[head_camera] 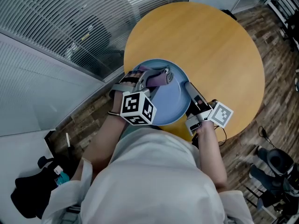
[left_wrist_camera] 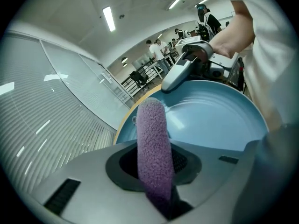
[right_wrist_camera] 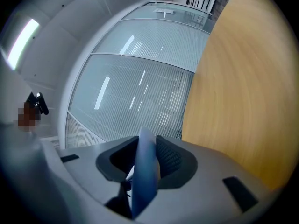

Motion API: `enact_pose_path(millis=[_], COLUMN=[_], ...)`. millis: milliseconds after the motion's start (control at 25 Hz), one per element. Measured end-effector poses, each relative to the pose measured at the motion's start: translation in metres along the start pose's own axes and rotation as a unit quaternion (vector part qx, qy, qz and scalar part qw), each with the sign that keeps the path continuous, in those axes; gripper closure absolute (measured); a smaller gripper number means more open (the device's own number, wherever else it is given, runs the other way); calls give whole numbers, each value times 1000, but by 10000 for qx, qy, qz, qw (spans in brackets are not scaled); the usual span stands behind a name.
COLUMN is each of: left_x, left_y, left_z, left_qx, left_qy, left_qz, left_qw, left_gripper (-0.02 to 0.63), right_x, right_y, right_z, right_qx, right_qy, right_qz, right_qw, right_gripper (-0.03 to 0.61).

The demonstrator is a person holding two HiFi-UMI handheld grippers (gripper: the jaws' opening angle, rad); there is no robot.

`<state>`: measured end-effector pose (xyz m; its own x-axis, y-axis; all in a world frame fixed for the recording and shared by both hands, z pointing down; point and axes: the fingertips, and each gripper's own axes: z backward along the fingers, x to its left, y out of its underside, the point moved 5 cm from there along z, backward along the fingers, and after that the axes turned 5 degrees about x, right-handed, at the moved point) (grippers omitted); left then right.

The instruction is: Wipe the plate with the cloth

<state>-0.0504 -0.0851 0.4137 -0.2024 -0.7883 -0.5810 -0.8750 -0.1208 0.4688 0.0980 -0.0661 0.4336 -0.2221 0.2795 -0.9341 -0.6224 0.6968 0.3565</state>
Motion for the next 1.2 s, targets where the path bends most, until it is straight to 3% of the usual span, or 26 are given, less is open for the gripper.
enact_pose_path(millis=[640,1200], left_x=[-40,-61], left_y=[-27,-52], left_z=[17,11], left_qx=[-446,-853], left_qy=[536,1330], left_qz=[-183,-325], left_qw=[9974,9869], left_gripper=[531,531], right_x=[8,0], right_y=[-11,-43], right_z=[9,11], right_qx=[-350,-551], right_qy=[-75,-20], right_qz=[9,-33], right_qw=[9994,9985], right_gripper=[457,457])
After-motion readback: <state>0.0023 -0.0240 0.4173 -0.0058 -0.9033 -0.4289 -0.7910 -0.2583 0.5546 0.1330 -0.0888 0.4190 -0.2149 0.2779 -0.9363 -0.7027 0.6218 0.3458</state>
